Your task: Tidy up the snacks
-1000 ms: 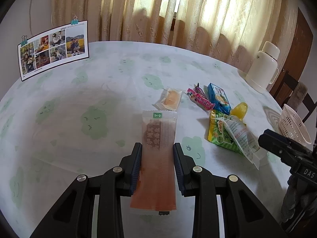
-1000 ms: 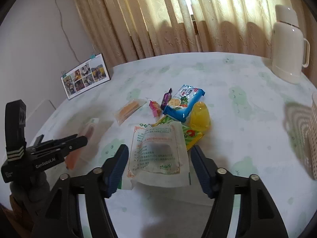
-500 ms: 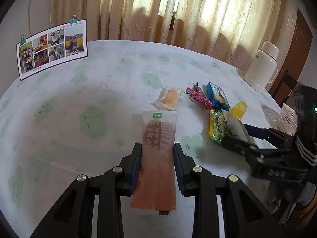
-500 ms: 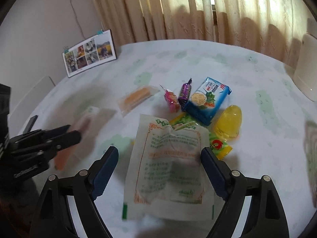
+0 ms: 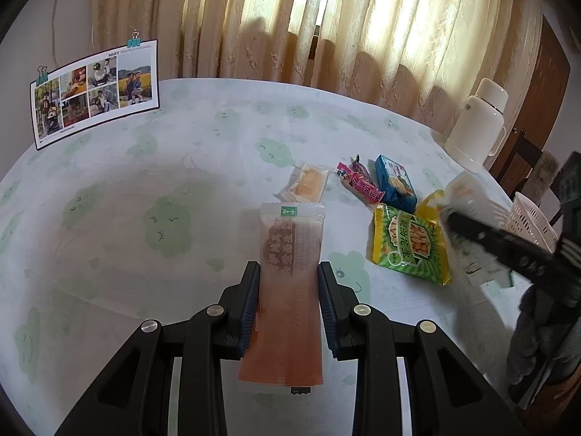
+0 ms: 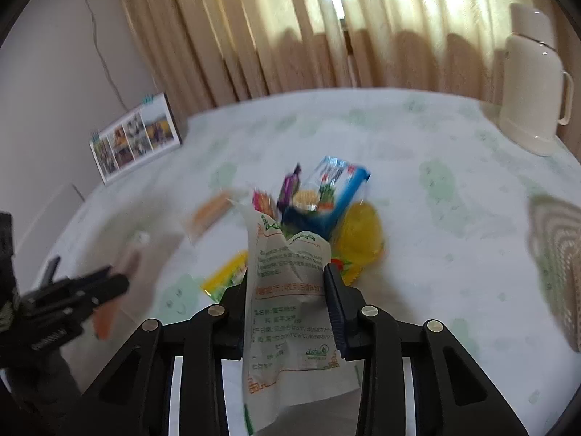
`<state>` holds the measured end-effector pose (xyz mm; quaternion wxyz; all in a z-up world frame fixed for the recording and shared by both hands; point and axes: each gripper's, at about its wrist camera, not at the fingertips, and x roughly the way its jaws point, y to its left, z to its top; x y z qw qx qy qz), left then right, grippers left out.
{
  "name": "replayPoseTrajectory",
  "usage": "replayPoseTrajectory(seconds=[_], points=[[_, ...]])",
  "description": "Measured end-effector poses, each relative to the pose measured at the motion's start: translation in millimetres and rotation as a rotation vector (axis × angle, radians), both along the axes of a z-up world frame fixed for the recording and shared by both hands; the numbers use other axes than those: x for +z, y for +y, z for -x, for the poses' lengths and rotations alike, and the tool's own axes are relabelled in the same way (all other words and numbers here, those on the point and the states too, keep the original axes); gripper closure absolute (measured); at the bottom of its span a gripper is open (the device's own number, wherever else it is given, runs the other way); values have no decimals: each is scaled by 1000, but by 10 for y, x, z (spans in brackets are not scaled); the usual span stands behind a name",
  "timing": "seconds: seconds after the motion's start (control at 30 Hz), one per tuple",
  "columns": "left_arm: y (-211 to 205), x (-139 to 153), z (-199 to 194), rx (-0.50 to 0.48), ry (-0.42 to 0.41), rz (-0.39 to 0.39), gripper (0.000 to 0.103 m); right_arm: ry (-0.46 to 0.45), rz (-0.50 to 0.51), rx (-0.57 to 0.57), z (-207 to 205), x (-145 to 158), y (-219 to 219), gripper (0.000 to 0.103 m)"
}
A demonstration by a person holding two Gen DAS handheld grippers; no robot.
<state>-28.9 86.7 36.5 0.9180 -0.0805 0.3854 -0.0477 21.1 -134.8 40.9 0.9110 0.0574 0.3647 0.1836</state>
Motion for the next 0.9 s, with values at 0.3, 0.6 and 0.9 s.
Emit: replayPoseTrajectory(seconds=[0.3, 0.6, 0.9], points=[[-102, 99, 51, -20, -21, -16, 75, -50, -67, -65, 151, 196, -303, 70], [-314, 245, 76, -62, -40, -38, 75, -119, -141, -151, 311, 395, -697, 71], [-587, 379, 69, -111, -58, -74, 75, -182, -155, -309, 420, 509, -1269, 71]])
